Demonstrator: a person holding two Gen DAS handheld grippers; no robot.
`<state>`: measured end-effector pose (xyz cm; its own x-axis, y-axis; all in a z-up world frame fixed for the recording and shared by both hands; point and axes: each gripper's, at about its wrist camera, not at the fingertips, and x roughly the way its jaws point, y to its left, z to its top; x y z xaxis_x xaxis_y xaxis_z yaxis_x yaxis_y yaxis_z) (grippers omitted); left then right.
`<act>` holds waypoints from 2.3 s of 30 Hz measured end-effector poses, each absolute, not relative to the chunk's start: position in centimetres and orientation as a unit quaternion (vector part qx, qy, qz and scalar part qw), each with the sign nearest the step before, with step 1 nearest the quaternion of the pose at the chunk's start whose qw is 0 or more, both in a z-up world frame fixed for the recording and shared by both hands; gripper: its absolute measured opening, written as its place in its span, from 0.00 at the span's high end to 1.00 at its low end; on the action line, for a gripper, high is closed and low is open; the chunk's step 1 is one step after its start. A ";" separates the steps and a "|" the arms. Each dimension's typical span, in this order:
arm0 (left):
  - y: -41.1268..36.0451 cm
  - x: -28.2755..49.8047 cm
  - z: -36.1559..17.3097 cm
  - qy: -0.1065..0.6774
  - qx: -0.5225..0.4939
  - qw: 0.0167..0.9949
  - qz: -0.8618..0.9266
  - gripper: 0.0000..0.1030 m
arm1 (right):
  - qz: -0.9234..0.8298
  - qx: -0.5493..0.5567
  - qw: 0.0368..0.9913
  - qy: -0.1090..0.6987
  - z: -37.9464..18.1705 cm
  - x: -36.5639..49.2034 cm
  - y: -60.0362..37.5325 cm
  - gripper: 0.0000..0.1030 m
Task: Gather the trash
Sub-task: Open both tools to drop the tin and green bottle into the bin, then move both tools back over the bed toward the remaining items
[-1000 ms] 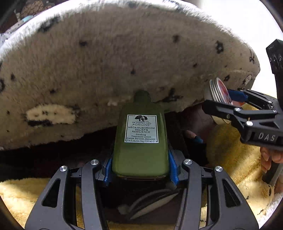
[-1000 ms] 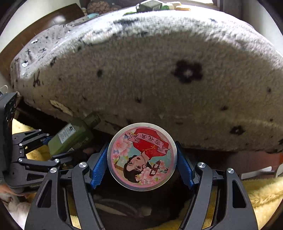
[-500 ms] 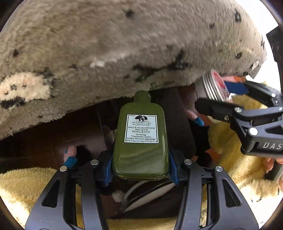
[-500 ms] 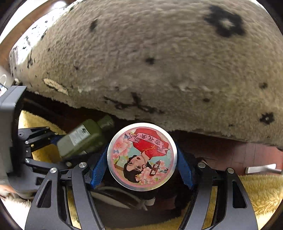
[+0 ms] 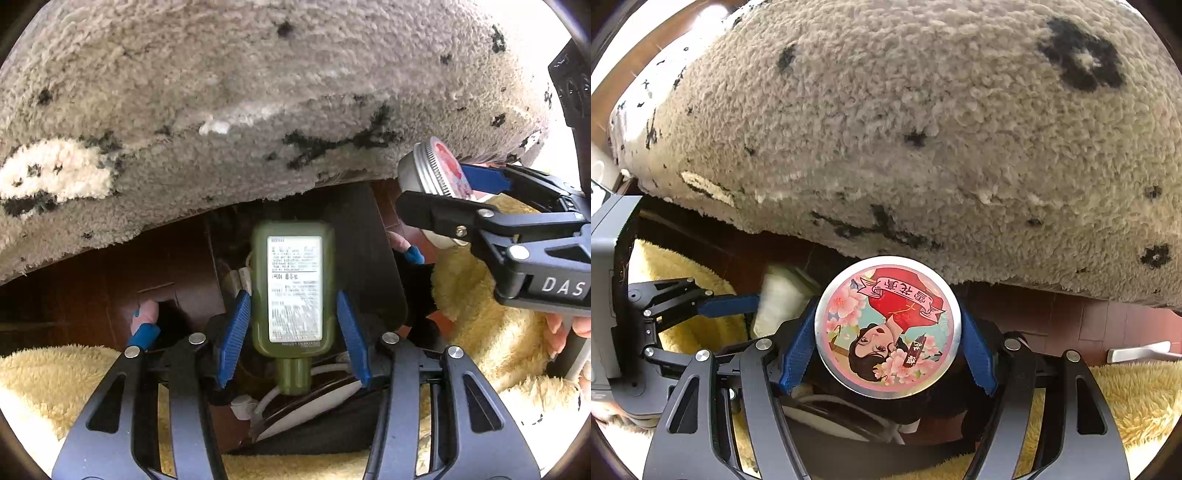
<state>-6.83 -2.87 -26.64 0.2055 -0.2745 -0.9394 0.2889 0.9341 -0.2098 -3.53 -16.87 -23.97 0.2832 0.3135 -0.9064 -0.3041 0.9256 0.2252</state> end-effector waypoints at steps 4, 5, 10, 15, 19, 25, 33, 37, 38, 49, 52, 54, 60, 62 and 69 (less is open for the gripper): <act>-2.5 -6.7 -26.2 0.604 0.005 0.777 -0.178 0.41 | 0.189 0.008 0.803 0.565 -23.7 -3.6 -17.1 0.19; -2.2 -6.7 -26.0 0.603 0.004 0.777 -0.178 0.39 | 0.186 0.010 0.804 0.564 -23.7 -3.5 -17.2 0.16; -1.5 -6.5 -25.7 0.599 -0.010 0.781 -0.177 0.28 | 0.173 0.025 0.811 0.559 -23.2 -3.2 -18.6 0.15; -0.3 -6.0 -24.3 0.583 -0.032 0.791 -0.182 0.26 | 0.165 0.045 0.829 0.533 -21.4 -3.1 -20.4 0.15; 0.2 -5.9 -21.7 0.556 -0.028 0.811 -0.181 0.25 | 0.161 0.044 0.854 0.492 -18.8 -3.1 -21.5 0.15; 1.3 -5.3 -15.4 0.496 -0.020 0.851 -0.173 0.25 | 0.146 0.039 0.897 0.416 -12.8 -2.1 -22.9 0.15; 3.4 -2.7 -9.0 0.437 -0.010 0.888 -0.145 0.24 | 0.094 0.045 0.935 0.339 -6.5 0.5 -27.0 0.15; 4.7 -0.2 -7.2 0.423 -0.002 0.897 -0.131 0.23 | 0.075 0.045 0.940 0.331 -5.1 2.3 -28.2 0.15; 4.9 0.4 -6.7 0.420 -0.001 0.899 -0.127 0.23 | 0.072 0.047 0.940 0.330 -4.8 2.9 -28.1 0.14; 4.0 8.9 -5.6 0.416 0.012 0.905 -0.091 0.23 | 0.076 0.026 0.935 0.345 -4.5 10.1 -24.9 0.14; 3.0 10.8 -6.4 0.422 0.010 0.901 -0.098 0.23 | 0.062 0.020 0.931 0.359 -5.3 13.5 -24.0 0.14; 2.3 11.9 -6.7 0.422 0.008 0.900 -0.108 0.23 | 0.052 0.022 0.927 0.372 -6.2 15.7 -23.6 0.14; 0.6 14.3 -7.0 0.417 0.019 0.901 -0.119 0.23 | 0.030 0.061 0.915 0.398 -8.1 21.5 -23.4 0.23; 0.3 14.9 -7.1 0.415 0.018 0.902 -0.120 0.23 | 0.033 0.086 0.910 0.404 -8.7 23.1 -23.5 0.31; -0.3 16.2 -7.5 0.415 0.017 0.900 -0.129 0.23 | 0.015 0.111 0.894 0.435 -10.5 27.0 -22.7 0.41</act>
